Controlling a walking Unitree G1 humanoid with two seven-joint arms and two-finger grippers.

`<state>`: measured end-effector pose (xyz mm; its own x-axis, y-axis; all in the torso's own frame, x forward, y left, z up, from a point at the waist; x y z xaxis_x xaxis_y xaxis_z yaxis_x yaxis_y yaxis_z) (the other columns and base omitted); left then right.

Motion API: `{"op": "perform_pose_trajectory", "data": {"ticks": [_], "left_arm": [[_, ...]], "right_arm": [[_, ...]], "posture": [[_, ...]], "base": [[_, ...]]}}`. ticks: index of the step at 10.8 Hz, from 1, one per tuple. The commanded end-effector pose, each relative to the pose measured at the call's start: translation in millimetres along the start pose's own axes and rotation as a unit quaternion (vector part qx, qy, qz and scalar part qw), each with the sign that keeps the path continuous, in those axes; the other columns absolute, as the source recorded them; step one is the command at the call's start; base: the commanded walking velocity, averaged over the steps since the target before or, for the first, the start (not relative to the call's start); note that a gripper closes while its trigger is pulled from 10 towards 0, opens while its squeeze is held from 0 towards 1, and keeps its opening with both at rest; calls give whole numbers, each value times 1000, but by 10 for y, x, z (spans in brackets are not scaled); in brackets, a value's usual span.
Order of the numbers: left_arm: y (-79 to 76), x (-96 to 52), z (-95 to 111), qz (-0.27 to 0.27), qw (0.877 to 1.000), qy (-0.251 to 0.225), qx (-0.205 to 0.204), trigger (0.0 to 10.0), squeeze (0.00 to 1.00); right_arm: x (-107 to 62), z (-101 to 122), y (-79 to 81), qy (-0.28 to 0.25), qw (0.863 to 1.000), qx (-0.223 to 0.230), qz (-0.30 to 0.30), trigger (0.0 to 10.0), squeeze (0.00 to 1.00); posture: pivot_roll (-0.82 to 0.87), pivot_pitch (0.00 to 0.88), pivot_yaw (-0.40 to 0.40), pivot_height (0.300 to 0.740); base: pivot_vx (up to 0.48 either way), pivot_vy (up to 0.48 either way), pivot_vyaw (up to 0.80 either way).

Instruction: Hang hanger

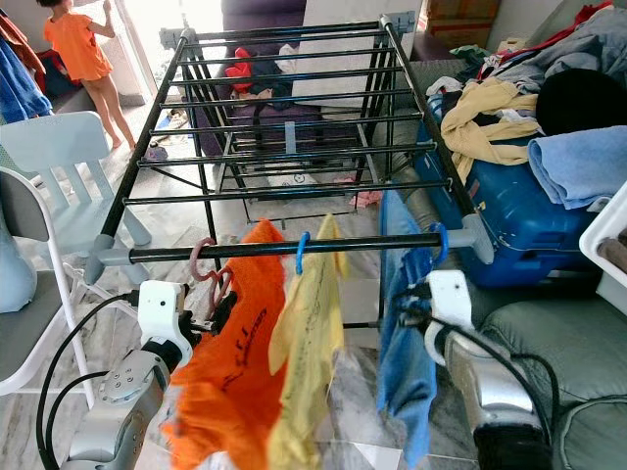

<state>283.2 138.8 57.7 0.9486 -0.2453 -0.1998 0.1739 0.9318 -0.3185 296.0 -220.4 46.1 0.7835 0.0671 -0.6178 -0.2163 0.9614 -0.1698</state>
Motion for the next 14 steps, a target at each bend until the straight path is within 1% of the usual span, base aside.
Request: {"op": "perform_pose_trajectory", "data": {"ticks": [1,2,3,5,6,7,9,10,12,14], "left_arm": [[30,11,15,5,1000,5,9,10000,0],[35,2,16,8,1000,4,10,10000,0],[36,-26,45,9,1000,-1,13,10000,0],[44,-49,41,11,1000,-2,12,10000,0],[44,-56,40,11,1000,-2,12,10000,0],[41,-57,44,11,1000,-2,13,10000,0],[36,-70,67,12,1000,-4,19,10000,0],[33,-85,73,13,1000,-5,21,10000,0],[25,-77,103,11,1000,-9,28,10000,0],[34,-91,116,15,999,-8,31,10000,0]], "right_arm": [[9,-129,77,25,1000,4,14,10000,1000],[-22,-105,39,6,1000,9,-5,10000,1000],[-117,36,-7,-54,998,12,-37,10000,1000],[-272,68,-13,-94,992,0,-84,10000,1000],[-379,69,4,-116,989,-6,-92,10000,1000],[-516,71,-17,-140,984,-15,-110,10000,1000],[-644,23,-55,-148,980,-18,-133,10000,1000],[-706,-9,-51,-153,978,-9,-144,10000,1000],[-775,57,31,-175,974,1,-143,10000,1000],[-811,58,63,-181,973,11,-141,10000,1000]], "posture": [[-158,0,62,740],[-160,0,60,740],[-160,0,60,740],[-160,0,61,740],[-162,0,63,740],[-165,0,66,740],[-164,0,67,740],[-164,0,67,740],[-157,0,69,740],[-156,0,72,740]], "base": [[0,0,0],[0,0,0],[0,0,0],[0,0,0],[0,0,0],[0,0,0],[0,0,0],[0,0,0],[0,0,0],[0,0,0]]}}
Point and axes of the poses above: a point about 5 cm out from each wrist's last joint towards the gripper, its own x axis pointing out of the wrist towards the gripper, its own z axis along the axis of the wrist's last joint, y = z × x, the point moved 2 cm from there along x, pointing out of the wrist towards the gripper, and after that the axes turned 13 degrees about -x, right-handed, at the moved point
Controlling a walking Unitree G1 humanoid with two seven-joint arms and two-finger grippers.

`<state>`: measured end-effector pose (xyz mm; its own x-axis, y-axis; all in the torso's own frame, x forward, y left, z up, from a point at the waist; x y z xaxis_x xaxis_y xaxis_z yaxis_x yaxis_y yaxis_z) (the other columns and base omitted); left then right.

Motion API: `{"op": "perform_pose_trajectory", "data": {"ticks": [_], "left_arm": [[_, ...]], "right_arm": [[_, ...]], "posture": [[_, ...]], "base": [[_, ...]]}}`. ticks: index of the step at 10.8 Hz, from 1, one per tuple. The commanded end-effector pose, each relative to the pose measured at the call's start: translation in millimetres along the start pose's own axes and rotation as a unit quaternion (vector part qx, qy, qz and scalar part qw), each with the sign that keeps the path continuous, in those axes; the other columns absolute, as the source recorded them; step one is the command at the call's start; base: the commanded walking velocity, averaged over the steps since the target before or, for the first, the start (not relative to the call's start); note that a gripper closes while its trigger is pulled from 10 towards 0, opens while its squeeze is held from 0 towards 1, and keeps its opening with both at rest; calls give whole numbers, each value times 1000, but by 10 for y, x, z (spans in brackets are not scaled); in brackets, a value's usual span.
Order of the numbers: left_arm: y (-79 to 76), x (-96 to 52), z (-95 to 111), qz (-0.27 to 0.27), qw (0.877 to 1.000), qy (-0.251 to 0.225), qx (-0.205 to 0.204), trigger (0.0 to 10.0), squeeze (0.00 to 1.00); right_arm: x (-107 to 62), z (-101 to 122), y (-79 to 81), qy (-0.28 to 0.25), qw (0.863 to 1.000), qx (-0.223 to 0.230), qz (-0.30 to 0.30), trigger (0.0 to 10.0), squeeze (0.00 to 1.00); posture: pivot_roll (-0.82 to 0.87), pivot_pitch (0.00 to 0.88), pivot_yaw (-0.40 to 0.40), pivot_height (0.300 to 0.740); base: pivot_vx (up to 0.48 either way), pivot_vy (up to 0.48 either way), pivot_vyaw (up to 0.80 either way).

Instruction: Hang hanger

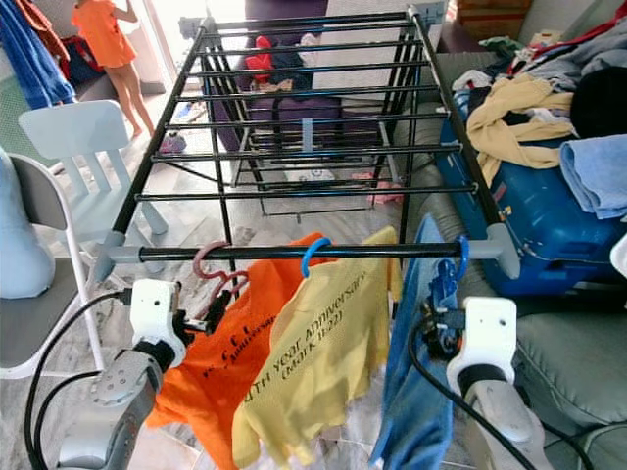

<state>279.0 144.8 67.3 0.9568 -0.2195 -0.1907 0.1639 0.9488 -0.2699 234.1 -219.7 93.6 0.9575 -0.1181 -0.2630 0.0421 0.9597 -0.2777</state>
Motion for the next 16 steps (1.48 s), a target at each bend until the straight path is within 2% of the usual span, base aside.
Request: {"op": "perform_pose_trajectory", "data": {"ticks": [1,10,12,15,16], "left_arm": [[11,-19,17,3,1000,1,9,10000,0],[39,-7,4,15,1000,1,9,10000,0],[33,21,-19,20,1000,-4,8,10000,0],[120,43,116,42,998,-36,19,10000,0],[170,38,160,53,997,-44,38,10000,0]], "right_arm": [[-7,72,-2,-15,1000,3,-1,10000,1000],[113,136,10,-23,1000,-2,4,10000,1000],[256,237,67,-41,999,-4,21,10000,1000],[494,388,174,-61,997,3,49,10000,1000],[549,436,231,-70,995,3,64,10000,0]], "posture": [[-154,0,70,740],[-141,0,57,740],[-131,0,31,740],[-72,0,0,740],[-43,0,-6,740]], "base": [[0,0,0],[-244,0,0],[-283,0,0],[-184,0,0],[0,0,0]]}}
Point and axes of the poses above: a point about 5 cm out from each wrist's last joint towards the gripper, its own x axis pointing out of the wrist towards the gripper, its own z axis along the axis of the wrist's last joint, y = z × x, the point moved 2 cm from there along x, pointing out of the wrist towards the gripper, and after that the axes turned 13 degrees about -x, right-handed, at the moved point
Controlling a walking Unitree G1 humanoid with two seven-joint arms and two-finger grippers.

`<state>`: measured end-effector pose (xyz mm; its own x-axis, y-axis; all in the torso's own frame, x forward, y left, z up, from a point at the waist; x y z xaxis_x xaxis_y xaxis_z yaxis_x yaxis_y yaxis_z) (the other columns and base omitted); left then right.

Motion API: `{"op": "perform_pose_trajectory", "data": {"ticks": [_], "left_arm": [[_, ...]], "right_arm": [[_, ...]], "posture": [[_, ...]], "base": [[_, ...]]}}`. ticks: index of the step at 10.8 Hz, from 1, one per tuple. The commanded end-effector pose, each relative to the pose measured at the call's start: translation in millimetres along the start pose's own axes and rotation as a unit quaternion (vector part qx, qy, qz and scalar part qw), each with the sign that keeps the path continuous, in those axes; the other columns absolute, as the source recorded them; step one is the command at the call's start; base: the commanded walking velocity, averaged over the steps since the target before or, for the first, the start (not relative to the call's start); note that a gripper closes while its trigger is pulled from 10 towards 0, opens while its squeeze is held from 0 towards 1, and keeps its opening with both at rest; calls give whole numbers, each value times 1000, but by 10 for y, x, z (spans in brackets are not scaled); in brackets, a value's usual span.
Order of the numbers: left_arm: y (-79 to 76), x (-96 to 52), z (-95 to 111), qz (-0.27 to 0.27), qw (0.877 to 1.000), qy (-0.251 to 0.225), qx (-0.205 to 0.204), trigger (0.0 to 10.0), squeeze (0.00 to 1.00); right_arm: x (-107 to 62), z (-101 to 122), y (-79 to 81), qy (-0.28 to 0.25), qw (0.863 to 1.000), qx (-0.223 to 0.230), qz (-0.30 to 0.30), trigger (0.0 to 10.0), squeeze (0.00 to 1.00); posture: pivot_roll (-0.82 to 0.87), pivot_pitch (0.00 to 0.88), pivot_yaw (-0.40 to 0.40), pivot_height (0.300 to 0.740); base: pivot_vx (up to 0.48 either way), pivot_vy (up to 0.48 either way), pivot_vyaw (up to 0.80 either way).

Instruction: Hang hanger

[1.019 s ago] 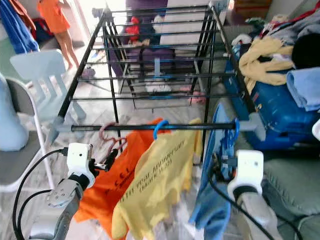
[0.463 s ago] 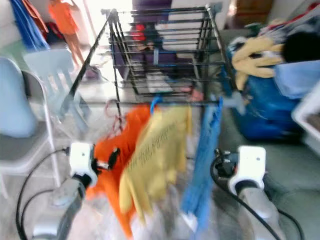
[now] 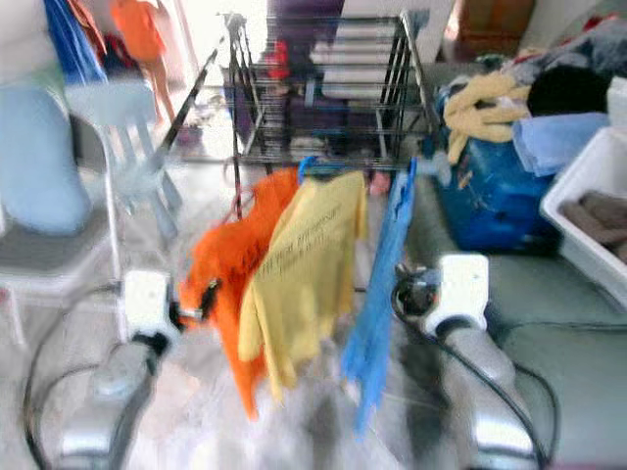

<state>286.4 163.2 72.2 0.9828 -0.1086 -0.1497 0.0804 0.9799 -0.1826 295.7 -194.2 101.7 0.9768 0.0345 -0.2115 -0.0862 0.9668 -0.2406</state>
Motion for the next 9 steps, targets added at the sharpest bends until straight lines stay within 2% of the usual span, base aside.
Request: {"op": "perform_pose_trajectory", "data": {"ticks": [1,3,5,7,9], "left_arm": [[73,-8,84,14,1000,-18,14,10000,0],[177,-56,90,31,999,-26,6,10000,0],[144,-62,109,16,1000,-20,6,10000,0],[130,-75,52,5,1000,-7,4,10000,0],[80,-54,23,-4,1000,1,-4,10000,0]], "right_arm": [[59,148,17,-29,1000,0,4,10000,0],[57,154,98,-40,999,-2,15,10000,0],[-23,91,138,-37,999,15,3,10000,0],[-63,58,167,-36,999,30,-11,10000,0],[-77,43,117,-34,999,29,-29,10000,0]], "posture": [[-37,0,-3,740],[-66,0,36,740],[-80,0,70,740],[-95,0,88,740],[-107,0,92,740]], "base": [[0,0,0],[0,0,0],[0,0,563],[0,0,0],[0,465,0]]}}
Point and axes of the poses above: a point about 5 cm out from each wrist's last joint towards the gripper, its own x axis pointing out of the wrist towards the gripper, its own z axis along the axis of the wrist's last joint, y = z × x, the point moved 2 cm from there along x, pointing out of the wrist towards the gripper, and after that the axes turned 13 degrees about -x, right-handed, at the moved point
